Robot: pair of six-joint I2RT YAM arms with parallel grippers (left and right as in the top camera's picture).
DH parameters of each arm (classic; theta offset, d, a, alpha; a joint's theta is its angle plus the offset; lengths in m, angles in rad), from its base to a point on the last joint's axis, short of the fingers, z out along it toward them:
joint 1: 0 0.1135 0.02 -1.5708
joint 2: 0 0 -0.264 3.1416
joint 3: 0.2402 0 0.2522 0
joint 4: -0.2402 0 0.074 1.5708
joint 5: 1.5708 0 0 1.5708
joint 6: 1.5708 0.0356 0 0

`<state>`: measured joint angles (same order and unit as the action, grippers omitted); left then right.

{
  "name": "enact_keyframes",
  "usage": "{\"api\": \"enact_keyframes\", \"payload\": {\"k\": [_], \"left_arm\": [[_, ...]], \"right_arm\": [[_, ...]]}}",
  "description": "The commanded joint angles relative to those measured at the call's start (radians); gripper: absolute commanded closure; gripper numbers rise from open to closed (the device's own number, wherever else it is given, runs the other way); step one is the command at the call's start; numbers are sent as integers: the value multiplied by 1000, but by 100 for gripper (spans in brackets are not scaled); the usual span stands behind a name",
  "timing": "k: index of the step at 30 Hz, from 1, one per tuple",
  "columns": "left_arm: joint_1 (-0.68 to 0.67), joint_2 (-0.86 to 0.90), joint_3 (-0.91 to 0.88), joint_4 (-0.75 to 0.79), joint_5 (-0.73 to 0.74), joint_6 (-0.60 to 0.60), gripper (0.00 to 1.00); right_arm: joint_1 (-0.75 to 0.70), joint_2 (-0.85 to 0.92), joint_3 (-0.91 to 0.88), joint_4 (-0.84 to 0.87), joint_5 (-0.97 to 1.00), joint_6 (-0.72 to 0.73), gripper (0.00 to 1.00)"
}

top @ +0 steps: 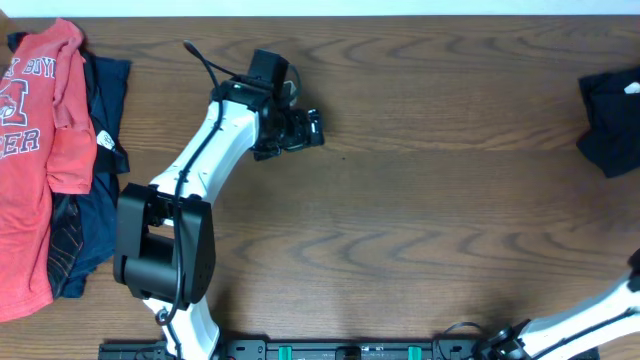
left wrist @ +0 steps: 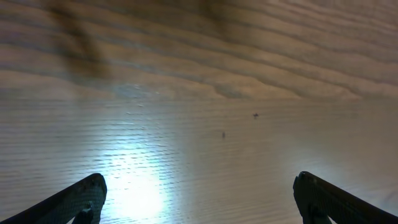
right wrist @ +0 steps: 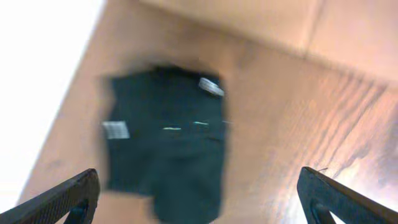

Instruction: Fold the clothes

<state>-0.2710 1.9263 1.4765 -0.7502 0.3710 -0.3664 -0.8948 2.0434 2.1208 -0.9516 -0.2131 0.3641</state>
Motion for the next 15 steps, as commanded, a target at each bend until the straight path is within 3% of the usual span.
{"api": "enact_keyframes", "payload": {"k": [1, 9, 15], "left_arm": [[36, -38, 2, 1, 2, 3, 2], [138, -211, 2, -50, -28, 57, 2], [164, -395, 2, -135, -177, 85, 2]], "right_arm": [[12, -159, 14, -19, -39, -35, 1], [11, -359, 14, -101, -200, -41, 1], [12, -467, 14, -163, -300, -113, 1]]}}
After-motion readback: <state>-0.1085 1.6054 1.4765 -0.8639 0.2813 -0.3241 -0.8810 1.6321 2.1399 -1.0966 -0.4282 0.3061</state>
